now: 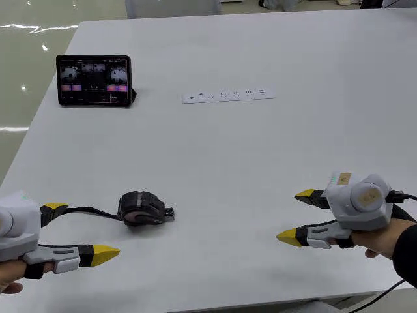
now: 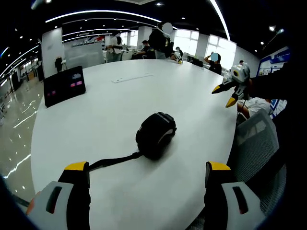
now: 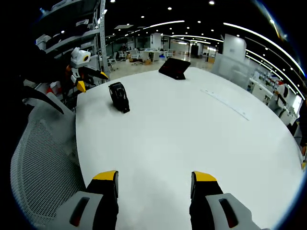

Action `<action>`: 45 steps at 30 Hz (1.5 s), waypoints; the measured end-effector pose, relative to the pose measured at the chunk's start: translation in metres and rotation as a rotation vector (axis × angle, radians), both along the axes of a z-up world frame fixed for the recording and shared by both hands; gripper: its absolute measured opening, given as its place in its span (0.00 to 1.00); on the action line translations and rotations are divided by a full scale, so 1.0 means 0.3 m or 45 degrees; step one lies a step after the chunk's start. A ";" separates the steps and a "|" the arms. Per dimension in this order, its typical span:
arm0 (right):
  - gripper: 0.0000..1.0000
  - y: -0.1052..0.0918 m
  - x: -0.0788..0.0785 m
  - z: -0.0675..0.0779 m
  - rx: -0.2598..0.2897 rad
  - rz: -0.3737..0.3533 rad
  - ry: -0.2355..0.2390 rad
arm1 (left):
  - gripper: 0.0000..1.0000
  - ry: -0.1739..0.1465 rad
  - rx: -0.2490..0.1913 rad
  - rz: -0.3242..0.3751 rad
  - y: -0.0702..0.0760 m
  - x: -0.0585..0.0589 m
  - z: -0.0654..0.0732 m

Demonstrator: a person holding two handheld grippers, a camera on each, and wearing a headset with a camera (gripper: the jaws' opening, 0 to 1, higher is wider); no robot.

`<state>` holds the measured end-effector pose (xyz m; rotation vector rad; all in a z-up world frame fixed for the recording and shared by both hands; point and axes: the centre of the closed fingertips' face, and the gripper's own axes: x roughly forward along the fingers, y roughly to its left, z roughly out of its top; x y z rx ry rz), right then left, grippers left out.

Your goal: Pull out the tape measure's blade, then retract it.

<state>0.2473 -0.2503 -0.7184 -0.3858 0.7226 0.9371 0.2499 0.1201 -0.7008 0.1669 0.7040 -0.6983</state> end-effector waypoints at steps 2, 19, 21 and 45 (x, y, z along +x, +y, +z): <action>0.61 -0.028 -0.001 -0.006 -0.008 -0.016 0.006 | 0.99 0.001 0.009 -0.011 0.004 -0.008 -0.004; 0.96 -0.159 -0.049 0.038 0.044 -0.128 0.044 | 0.99 0.001 -0.010 -0.004 0.041 -0.020 -0.003; 0.99 -0.168 -0.056 0.049 0.068 -0.144 0.055 | 0.99 0.000 -0.011 -0.003 0.046 -0.015 -0.001; 0.99 -0.226 -0.072 0.064 0.067 -0.164 0.039 | 0.99 0.025 0.010 -0.043 0.049 -0.010 0.008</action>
